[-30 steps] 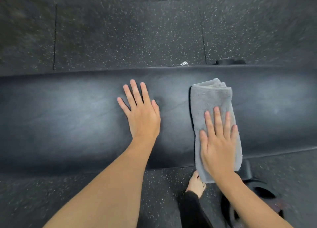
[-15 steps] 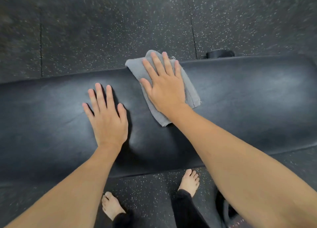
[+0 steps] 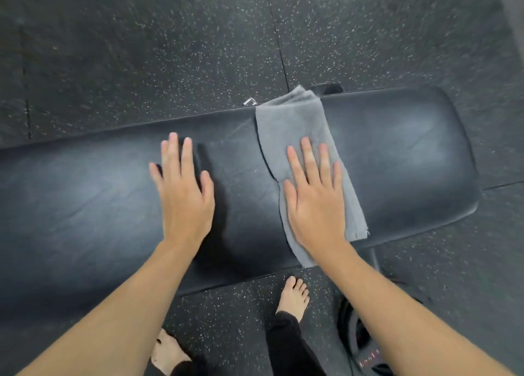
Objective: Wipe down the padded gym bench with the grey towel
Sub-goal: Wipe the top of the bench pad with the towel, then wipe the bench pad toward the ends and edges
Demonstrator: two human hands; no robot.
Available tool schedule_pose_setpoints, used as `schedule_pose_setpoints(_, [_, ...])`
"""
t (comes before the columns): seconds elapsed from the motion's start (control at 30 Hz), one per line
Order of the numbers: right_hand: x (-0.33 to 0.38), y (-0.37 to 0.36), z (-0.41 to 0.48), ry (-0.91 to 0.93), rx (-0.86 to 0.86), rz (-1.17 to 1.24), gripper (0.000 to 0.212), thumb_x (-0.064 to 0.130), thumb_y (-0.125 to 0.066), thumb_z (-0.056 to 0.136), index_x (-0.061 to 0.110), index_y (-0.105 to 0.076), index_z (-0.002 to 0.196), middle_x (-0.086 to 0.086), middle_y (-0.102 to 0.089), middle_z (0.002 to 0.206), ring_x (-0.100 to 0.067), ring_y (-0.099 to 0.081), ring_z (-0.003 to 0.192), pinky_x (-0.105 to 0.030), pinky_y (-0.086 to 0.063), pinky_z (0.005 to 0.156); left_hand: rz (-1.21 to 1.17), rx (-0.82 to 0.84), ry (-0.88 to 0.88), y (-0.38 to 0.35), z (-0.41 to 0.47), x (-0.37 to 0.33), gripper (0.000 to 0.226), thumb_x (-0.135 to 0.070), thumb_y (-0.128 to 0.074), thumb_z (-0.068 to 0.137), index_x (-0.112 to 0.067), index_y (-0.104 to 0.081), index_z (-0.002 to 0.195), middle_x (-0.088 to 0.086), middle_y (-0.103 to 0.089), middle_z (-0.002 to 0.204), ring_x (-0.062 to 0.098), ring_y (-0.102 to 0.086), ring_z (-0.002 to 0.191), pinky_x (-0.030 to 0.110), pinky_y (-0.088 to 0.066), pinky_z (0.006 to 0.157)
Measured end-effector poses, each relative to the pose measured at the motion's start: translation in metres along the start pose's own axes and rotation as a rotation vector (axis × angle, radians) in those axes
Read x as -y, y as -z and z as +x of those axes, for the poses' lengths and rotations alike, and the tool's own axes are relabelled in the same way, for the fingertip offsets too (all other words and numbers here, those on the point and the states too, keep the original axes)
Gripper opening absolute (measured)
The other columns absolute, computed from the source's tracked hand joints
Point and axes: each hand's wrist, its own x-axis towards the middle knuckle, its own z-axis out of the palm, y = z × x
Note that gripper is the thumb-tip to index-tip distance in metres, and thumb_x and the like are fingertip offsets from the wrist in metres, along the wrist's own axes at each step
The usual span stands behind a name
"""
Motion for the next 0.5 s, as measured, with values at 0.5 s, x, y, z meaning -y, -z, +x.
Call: schedule_pose_setpoints(0.5, [-0.035, 0.005, 0.029, -0.124, -0.044, -0.036, 0.058, 0.04, -0.026, 0.106, 0.023, -0.023, 0.162, -0.003, -0.016, 0.171, -0.029, -0.01, 0.159, -0.055, -0.011, 0.126, 0.146, 0.005, -0.131, -0.068, 0.032, -0.098, 0.058, -0.025, -0.033, 0.1, -0.005, -0.039, 0.154, 0.017, -0.028, 0.168, 0.033, -0.022, 0.157, 0.061, -0.014, 0.127])
